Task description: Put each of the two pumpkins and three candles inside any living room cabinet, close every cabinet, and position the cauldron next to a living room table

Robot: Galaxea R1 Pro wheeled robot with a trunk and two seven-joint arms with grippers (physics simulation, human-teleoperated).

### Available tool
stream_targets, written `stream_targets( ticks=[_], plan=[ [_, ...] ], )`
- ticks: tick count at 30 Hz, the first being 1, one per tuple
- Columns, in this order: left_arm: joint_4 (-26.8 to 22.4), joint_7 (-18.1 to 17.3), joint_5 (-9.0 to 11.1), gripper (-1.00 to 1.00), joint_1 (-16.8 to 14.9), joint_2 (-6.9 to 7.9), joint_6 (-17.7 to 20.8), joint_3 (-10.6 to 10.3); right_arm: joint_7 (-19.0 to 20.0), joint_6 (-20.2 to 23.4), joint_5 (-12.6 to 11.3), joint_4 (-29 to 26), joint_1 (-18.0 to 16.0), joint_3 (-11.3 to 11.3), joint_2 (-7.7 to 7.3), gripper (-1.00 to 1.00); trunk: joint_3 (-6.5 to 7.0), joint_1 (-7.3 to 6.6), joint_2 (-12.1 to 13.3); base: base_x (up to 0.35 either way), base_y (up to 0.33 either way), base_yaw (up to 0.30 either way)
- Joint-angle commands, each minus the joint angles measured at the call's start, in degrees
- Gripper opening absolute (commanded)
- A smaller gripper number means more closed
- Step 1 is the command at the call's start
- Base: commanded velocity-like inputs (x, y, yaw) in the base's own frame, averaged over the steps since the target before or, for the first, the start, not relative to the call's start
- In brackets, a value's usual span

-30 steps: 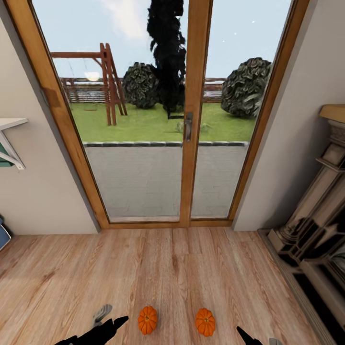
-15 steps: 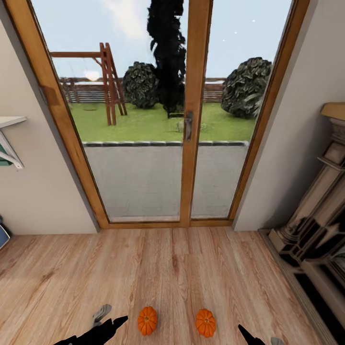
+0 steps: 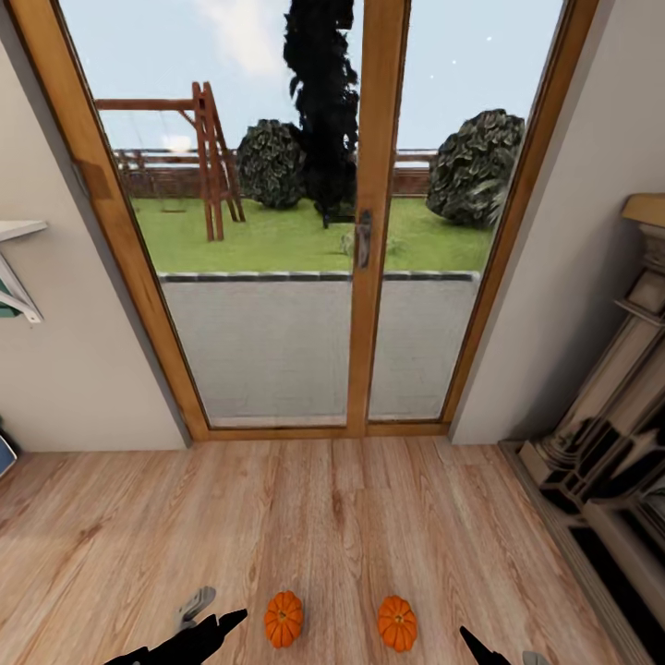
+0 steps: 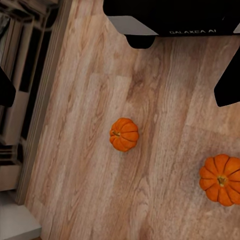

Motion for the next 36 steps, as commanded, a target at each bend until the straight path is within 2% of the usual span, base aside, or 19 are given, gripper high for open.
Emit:
stream_targets(
  ticks=[1, 8, 16, 36],
  plan=[
    [0.0, -0.2, 0.3, 1.0, 0.0, -0.02, 0.6, 0.3, 0.2, -0.1, -0.4, 0.1, -0.1, 0.1, 0.01, 1.0, -0.26, 0.24, -0.5, 0.0, 0.0, 0.0],
    [0.0, -0.1, 0.1, 1.0, 0.0, -0.27, 0.6, 0.1, -0.1, -0.5, -0.4, 0.1, -0.1, -0.1, 0.06, 1.0, -1.51, 1.77, -3.3, 0.0, 0.0, 0.0],
    [0.0, -0.2, 0.2, 1.0, 0.0, -0.51, 0.6, 0.0, -0.3, -2.9, -0.4, 0.3, -0.1, 0.0, 0.14, 1.0, -2.95, 3.53, -6.5, 0.0, 0.0, 0.0],
    [0.0, -0.1, 0.0, 1.0, 0.0, -0.7, 0.6, -0.1, -0.3, -3.1, -0.5, 0.4, -0.1, -0.1, 0.1, 1.0, -6.54, 7.92, -14.5, 0.0, 0.0, 0.0]
  ],
)
